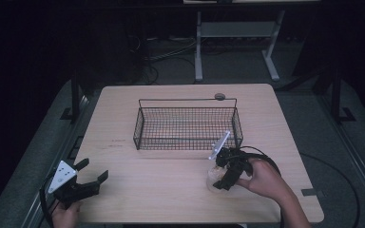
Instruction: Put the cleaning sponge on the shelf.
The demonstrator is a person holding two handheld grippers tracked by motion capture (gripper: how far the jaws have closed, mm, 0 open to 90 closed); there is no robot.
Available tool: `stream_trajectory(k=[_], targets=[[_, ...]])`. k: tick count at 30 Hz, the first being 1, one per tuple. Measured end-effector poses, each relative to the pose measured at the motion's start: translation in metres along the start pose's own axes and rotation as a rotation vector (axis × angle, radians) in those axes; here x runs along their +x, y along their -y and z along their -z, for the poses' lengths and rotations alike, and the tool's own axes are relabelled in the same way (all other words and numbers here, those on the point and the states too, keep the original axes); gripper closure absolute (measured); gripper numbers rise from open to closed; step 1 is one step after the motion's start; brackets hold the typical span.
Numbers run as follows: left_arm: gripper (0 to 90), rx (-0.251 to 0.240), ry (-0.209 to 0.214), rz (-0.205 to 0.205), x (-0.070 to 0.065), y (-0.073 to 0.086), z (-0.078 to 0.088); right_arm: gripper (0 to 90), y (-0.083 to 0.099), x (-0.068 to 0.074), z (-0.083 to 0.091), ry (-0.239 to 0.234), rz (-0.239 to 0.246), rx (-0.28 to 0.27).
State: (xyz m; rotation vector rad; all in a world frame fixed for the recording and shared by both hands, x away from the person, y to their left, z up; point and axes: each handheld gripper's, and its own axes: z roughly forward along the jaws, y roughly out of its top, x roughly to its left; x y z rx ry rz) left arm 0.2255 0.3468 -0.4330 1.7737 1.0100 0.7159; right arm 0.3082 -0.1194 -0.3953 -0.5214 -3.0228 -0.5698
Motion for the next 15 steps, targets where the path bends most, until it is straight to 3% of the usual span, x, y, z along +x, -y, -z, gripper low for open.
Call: stream_trajectory(k=[9, 15], targets=[[13.9, -0.002, 0.0, 0.001, 0.0, 0.0, 0.0, 28.0, -0.005, -0.002, -0.005, -0.021, 0.002, 0.022], [13.9, -0.006, -0.003, 0.003, 0.001, 0.0, 0.001, 28.4, -0.014, -0.003, 0.002, -0.027, 0.022, 0.014]])
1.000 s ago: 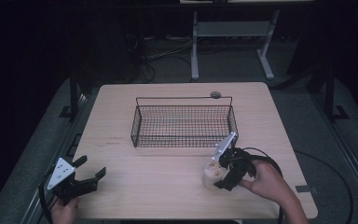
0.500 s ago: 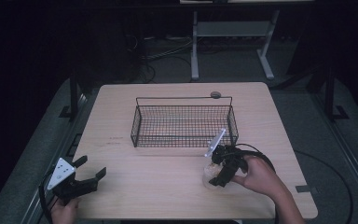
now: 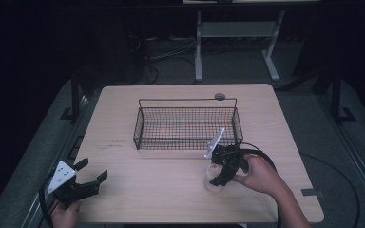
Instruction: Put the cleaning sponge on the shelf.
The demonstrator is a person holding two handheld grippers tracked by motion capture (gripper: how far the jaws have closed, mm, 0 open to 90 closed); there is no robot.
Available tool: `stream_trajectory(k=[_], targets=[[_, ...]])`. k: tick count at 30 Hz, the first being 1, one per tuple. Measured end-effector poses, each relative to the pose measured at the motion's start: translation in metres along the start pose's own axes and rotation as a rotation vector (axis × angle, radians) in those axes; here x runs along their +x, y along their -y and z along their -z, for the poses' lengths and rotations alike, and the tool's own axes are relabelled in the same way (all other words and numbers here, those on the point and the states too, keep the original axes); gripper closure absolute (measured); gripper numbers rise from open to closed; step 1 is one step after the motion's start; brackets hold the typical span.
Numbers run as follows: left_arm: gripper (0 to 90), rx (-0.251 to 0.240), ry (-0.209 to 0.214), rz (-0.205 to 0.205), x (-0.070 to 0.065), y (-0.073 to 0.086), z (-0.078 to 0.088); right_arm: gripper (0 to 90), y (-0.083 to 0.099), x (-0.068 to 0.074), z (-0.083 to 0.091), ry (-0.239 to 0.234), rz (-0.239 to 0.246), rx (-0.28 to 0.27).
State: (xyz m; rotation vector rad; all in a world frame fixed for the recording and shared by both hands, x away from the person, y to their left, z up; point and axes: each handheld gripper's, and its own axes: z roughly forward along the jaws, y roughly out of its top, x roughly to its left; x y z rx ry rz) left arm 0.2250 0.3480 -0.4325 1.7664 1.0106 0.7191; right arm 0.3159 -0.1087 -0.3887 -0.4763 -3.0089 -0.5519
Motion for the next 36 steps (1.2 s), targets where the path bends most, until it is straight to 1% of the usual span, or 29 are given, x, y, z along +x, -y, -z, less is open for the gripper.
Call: stream_trajectory(k=[9, 11, 14, 20, 28, 30, 33, 36], targets=[[13.9, 0.001, -0.002, 0.002, 0.001, 0.0, 0.0, 28.3, -0.01, -0.008, 0.007, -0.02, 0.011, 0.013], [13.9, 0.001, -0.001, 0.004, 0.0, 0.0, 0.0, 28.3, -0.013, -0.01, 0.008, -0.021, 0.015, 0.025], [14.0, 0.004, -0.002, 0.003, 0.0, 0.0, -0.001, 28.3, -0.019, -0.013, 0.011, -0.025, 0.024, 0.023], [13.9, 0.001, -0.001, 0.003, 0.001, 0.0, 0.0, 28.4, -0.03, -0.018, 0.018, -0.018, 0.037, 0.027], [13.9, 0.0, -0.003, 0.003, 0.001, 0.0, 0.0, 28.4, -0.04, -0.026, 0.027, -0.01, 0.034, 0.023], [14.0, -0.001, -0.003, 0.005, 0.001, 0.0, 0.001, 28.4, -0.043, -0.03, 0.031, -0.018, 0.032, 0.015], [13.9, -0.002, -0.004, 0.004, 0.002, 0.0, 0.001, 28.4, -0.045, -0.033, 0.034, -0.013, 0.027, 0.014], [13.9, -0.003, -0.006, 0.006, 0.002, 0.0, 0.001, 28.4, -0.049, -0.038, 0.04, -0.01, 0.025, 0.007]])
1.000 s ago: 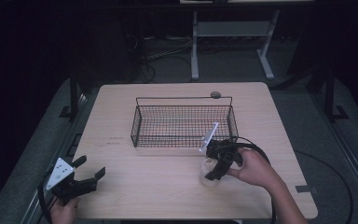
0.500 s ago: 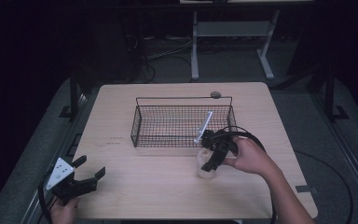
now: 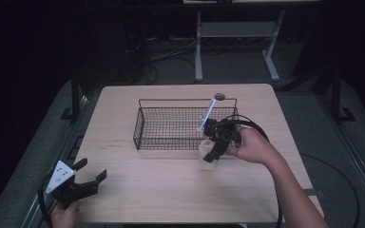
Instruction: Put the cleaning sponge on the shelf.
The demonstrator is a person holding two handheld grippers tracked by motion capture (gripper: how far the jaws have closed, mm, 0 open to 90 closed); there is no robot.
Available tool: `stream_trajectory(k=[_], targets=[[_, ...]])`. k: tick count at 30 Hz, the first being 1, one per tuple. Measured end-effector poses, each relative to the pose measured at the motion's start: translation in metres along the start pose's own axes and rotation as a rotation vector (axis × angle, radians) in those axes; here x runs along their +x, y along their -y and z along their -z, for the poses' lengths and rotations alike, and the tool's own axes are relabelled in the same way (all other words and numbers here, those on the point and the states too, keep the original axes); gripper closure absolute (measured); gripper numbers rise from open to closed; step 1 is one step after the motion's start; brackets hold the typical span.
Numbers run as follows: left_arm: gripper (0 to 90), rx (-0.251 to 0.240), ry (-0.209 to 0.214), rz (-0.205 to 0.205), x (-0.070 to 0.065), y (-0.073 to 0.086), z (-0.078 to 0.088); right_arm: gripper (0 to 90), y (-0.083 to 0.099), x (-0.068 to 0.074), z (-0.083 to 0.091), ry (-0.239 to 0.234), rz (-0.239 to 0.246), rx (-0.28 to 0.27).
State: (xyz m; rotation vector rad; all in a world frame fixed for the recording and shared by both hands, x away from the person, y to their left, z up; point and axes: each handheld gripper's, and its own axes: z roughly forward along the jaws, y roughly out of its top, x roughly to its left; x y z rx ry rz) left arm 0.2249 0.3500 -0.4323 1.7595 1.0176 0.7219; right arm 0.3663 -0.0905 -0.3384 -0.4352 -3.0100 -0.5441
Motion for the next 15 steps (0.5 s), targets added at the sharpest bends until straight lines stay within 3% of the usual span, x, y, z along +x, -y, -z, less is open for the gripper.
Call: stream_trajectory(k=[15], targets=[[14.0, -0.002, -0.002, 0.005, 0.001, 0.0, 0.001, 28.4, -0.023, -0.02, 0.018, 0.023, -0.003, 0.007]])
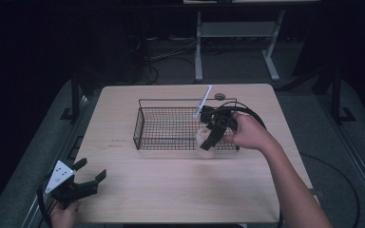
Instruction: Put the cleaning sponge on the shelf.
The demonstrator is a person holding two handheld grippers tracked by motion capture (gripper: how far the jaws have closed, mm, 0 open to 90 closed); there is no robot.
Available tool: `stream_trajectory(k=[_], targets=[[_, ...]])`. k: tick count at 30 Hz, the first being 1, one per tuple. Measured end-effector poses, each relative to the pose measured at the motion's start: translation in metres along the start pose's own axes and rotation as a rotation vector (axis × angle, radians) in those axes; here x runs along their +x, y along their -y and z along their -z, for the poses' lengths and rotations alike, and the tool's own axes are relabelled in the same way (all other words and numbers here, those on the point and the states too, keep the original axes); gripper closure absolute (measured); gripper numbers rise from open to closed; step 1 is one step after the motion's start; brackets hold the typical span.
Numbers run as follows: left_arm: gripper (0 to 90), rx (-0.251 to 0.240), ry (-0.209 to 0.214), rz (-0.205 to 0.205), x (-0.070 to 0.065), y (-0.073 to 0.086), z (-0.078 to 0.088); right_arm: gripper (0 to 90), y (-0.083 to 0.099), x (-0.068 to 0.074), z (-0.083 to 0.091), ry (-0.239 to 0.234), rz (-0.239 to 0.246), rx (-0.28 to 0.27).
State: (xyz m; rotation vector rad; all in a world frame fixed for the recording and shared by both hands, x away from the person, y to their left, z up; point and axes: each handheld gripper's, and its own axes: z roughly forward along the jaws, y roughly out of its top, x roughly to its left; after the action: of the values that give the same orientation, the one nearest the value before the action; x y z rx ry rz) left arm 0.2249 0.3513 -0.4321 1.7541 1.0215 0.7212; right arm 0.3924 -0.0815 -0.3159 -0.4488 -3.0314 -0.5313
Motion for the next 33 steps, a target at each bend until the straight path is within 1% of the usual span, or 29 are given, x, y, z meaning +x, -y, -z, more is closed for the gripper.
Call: stream_trajectory(k=[2, 4, 5, 7, 10, 12, 16, 18, 19, 22, 24, 27, 29, 31, 33], targets=[[13.9, -0.003, -0.002, 0.002, 0.0, 0.0, 0.0, 28.4, -0.004, -0.004, 0.002, -0.01, -0.006, -0.011], [14.0, -0.004, -0.001, 0.001, 0.0, 0.0, 0.0, 28.4, -0.005, -0.005, 0.002, -0.012, -0.008, -0.01], [13.9, -0.005, -0.002, 0.004, 0.0, 0.0, 0.0, 28.4, -0.007, -0.007, 0.001, -0.008, -0.01, 0.003], [13.9, -0.004, -0.002, 0.003, 0.001, 0.0, 0.001, 28.4, -0.008, -0.008, 0.001, -0.004, -0.008, 0.006], [14.0, -0.003, -0.002, 0.002, 0.001, 0.0, 0.001, 28.4, -0.01, -0.013, 0.003, -0.014, -0.016, -0.004], [13.9, -0.004, -0.002, 0.003, 0.001, 0.0, 0.001, 28.4, -0.011, -0.017, 0.004, 0.002, -0.024, 0.014], [13.9, -0.007, -0.001, 0.003, 0.0, 0.0, 0.001, 28.4, -0.011, -0.022, 0.007, 0.004, -0.037, 0.01], [13.9, -0.005, 0.001, 0.004, 0.001, 0.0, 0.0, 28.4, -0.012, -0.028, 0.01, 0.004, -0.052, 0.005], [13.9, -0.005, 0.001, 0.004, 0.0, 0.0, 0.0, 28.4, -0.012, -0.03, 0.011, 0.004, -0.05, 0.003], [13.9, -0.005, 0.0, 0.001, 0.0, -0.001, 0.0, 28.4, -0.013, -0.032, 0.012, 0.02, -0.058, 0.017], [13.9, -0.007, 0.0, 0.002, 0.0, -0.001, 0.001, 28.4, -0.015, -0.038, 0.013, 0.031, -0.061, 0.027], [13.9, -0.005, 0.001, 0.002, 0.0, -0.001, 0.0, 28.4, -0.016, -0.043, 0.014, 0.019, -0.079, 0.008], [14.0, -0.005, 0.002, -0.001, 0.0, -0.001, 0.0, 28.4, -0.016, -0.045, 0.014, 0.023, -0.088, 0.004], [13.9, -0.005, 0.003, -0.002, 0.0, -0.001, 0.0, 28.4, -0.015, -0.051, 0.014, 0.039, -0.098, 0.011], [13.9, -0.004, 0.003, -0.003, 0.0, -0.001, 0.0, 28.4, -0.016, -0.054, 0.014, 0.04, -0.103, 0.006]])
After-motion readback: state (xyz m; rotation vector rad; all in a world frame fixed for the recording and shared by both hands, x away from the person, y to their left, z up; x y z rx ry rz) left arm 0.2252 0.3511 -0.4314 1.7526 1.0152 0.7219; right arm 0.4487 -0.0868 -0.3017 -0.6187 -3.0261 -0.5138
